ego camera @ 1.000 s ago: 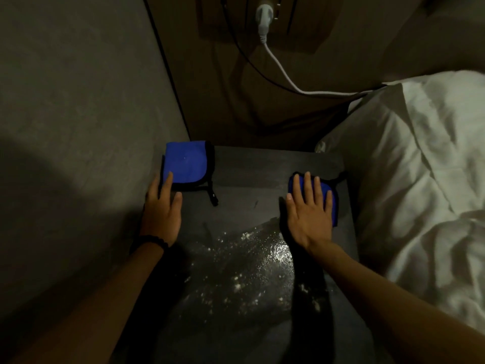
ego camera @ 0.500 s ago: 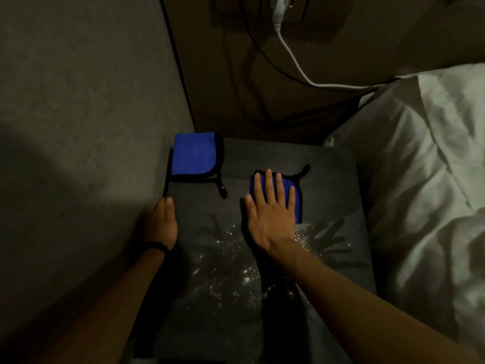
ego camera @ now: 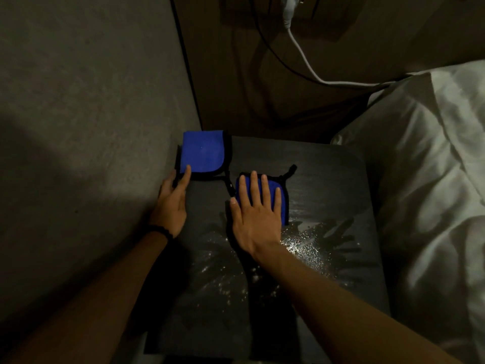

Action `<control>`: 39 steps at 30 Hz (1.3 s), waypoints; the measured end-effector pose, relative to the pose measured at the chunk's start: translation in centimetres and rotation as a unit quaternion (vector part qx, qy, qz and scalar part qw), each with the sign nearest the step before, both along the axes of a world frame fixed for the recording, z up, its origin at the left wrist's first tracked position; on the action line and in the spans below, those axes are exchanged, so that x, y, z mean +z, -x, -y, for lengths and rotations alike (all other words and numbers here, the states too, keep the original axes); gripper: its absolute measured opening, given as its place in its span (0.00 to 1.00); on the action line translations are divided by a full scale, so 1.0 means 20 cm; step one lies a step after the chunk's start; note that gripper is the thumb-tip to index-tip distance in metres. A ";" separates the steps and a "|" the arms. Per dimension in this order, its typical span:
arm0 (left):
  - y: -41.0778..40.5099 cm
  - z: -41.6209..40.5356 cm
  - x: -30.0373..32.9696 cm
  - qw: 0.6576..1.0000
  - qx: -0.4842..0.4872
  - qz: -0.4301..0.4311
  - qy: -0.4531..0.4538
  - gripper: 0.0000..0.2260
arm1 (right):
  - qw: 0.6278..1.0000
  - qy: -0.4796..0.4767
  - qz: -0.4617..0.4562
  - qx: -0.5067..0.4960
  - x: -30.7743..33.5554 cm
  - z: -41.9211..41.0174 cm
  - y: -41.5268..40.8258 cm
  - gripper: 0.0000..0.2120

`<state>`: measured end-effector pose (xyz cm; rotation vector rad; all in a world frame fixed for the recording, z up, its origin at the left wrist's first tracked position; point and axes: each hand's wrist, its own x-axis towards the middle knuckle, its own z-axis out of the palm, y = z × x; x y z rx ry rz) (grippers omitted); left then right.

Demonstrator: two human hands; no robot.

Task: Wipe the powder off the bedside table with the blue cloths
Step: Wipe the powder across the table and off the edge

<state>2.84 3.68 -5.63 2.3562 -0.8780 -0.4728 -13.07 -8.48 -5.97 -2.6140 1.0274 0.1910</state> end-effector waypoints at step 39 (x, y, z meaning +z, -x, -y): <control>-0.12 0.09 0.04 0.999 -0.046 -0.019 -0.004 0.19 | 0.967 -0.022 0.116 0.225 0.00 -0.45 -0.23 0.28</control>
